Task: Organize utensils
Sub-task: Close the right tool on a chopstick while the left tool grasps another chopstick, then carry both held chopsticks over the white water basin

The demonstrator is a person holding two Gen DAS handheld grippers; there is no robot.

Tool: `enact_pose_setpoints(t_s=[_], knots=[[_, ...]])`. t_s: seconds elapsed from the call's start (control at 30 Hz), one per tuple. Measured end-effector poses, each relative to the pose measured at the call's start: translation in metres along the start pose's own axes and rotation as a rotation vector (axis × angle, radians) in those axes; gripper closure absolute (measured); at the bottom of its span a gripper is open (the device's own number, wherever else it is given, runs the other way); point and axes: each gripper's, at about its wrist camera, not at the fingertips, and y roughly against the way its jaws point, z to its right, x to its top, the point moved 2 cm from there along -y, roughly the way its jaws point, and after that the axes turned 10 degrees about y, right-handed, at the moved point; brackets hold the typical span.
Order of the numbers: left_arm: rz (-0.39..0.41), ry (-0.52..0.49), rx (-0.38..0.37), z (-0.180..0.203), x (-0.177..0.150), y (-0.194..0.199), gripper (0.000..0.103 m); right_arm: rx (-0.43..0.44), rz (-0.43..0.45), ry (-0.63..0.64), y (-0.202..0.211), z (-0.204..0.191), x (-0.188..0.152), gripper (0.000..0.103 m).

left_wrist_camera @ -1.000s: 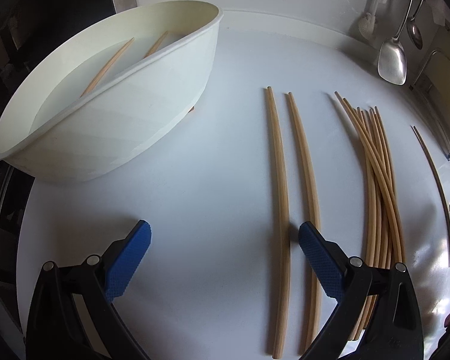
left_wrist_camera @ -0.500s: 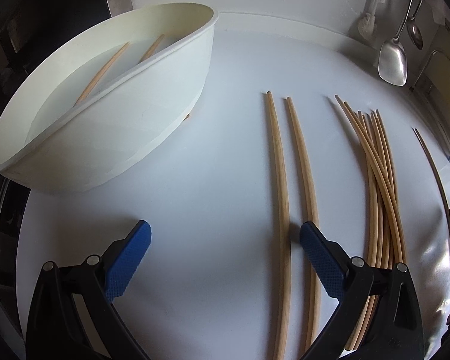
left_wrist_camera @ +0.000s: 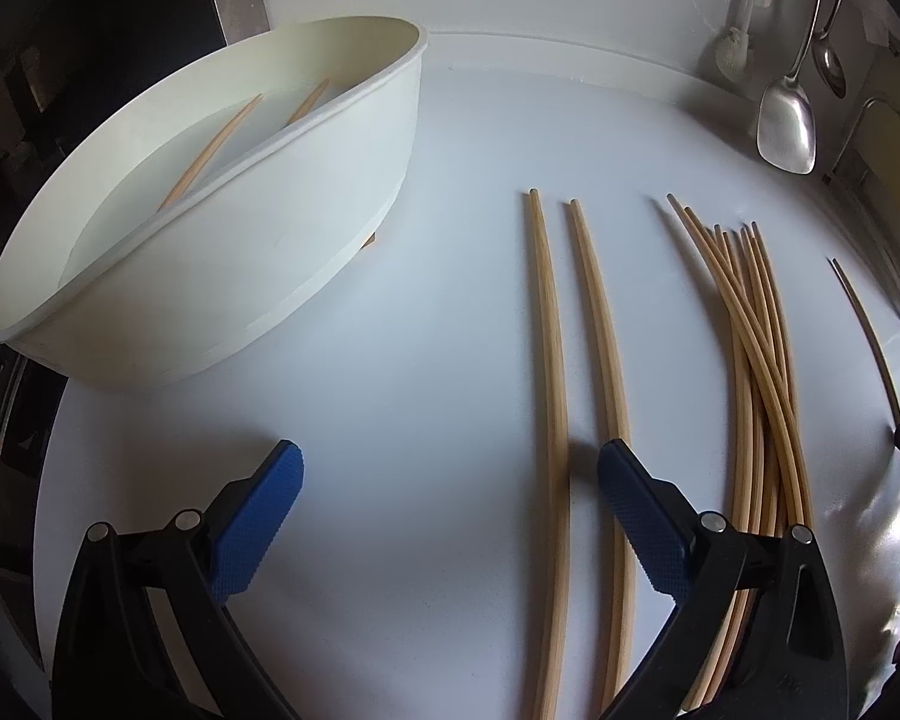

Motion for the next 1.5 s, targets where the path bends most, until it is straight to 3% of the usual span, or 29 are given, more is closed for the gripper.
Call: enact_pose_setpoints(t_s=[0.1,0.17,0.23,0.3,0.37,0.47,0.73,1.07,1.3,1.5], knots=[[0.002,-0.001,-0.017,0.002,-0.003,0.002,0.013,0.012,0.008,0.015,0.002,-0.007,-0.001,0.069],[0.006,-0.015,-0.028,0.007,-0.004,0.005,0.023,0.013,0.01,0.043,0.004,-0.015,-0.001,0.087],[0.007,-0.029,-0.039,0.012,-0.006,0.008,0.032,0.004,0.008,0.079,0.005,-0.023,0.0,0.096],[0.007,-0.045,-0.052,0.017,-0.007,0.01,0.044,-0.019,0.007,0.114,0.004,-0.029,0.0,0.096],[0.009,-0.067,-0.065,0.023,-0.008,0.013,0.068,-0.016,0.009,0.12,0.005,-0.031,0.0,0.096],[0.01,-0.098,-0.072,0.033,-0.012,0.016,0.096,-0.005,0.006,0.106,0.005,-0.029,0.0,0.096],[-0.075,-0.075,-0.11,0.031,-0.012,0.023,0.096,0.095,-0.011,0.016,0.013,-0.019,0.001,0.097],[-0.073,-0.05,-0.128,0.027,0.002,0.077,0.096,0.207,0.025,-0.048,0.048,-0.026,0.011,0.097],[-0.025,-0.006,-0.146,0.008,0.028,0.122,0.096,0.282,0.062,0.011,0.09,-0.062,0.041,0.097],[0.02,0.031,-0.16,-0.032,0.057,0.141,0.096,0.351,0.117,0.045,0.115,-0.116,0.078,0.097]])
